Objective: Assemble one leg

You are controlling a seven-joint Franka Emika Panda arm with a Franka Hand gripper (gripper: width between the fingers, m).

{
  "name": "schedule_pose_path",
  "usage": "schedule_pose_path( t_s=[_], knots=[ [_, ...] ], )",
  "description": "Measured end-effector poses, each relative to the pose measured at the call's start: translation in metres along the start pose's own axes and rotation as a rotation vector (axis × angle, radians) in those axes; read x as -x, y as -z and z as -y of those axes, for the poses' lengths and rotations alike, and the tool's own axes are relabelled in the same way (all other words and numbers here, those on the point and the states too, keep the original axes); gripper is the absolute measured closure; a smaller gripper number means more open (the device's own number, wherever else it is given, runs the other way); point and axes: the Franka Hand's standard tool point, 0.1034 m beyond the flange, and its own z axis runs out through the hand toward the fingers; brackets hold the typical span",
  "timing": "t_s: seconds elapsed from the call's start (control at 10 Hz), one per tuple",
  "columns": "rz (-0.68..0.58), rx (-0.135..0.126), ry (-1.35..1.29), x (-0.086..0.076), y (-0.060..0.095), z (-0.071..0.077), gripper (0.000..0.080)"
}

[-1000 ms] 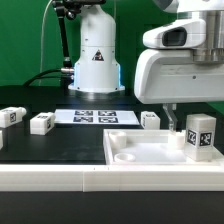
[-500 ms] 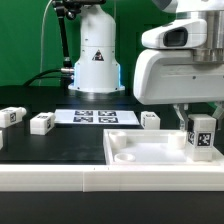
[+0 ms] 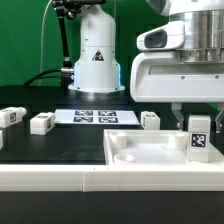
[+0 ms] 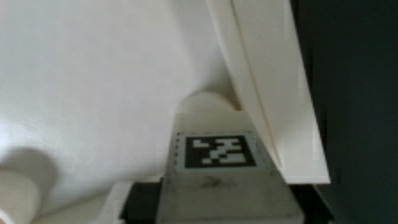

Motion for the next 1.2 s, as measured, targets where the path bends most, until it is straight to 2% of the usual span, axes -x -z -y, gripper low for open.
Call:
schedule_pose_path(
  t_s=[0.2, 0.4, 0.6, 0.8, 0.9, 1.0, 1.1, 1.2],
  knots=[
    [-0.016, -0.012, -0.291, 0.0006, -0.0007, 0.0007, 0.0509],
    [-0.023, -0.013, -0.636, 0.0020, -0.0010, 0.0028, 0.0508],
    [-0.009, -0.024, -0.767, 0.0008, -0.0006, 0.0011, 0.0508],
    [-0.003, -0.030, -0.773, 0.0003, -0.0004, 0.0002, 0.0508],
    [-0.004, -0.029, -0.727, -0.0001, -0.0006, -0.0005, 0.0427],
    [-0.007, -0.030, -0.662, -0.0026, 0.0004, -0.0029, 0.0292],
    [-0.008, -0.028, -0.583, -0.0037, 0.0010, -0.0035, 0.0292],
    [-0.008, -0.026, -0.474, -0.0038, 0.0014, -0.0023, 0.0180]
  ],
)
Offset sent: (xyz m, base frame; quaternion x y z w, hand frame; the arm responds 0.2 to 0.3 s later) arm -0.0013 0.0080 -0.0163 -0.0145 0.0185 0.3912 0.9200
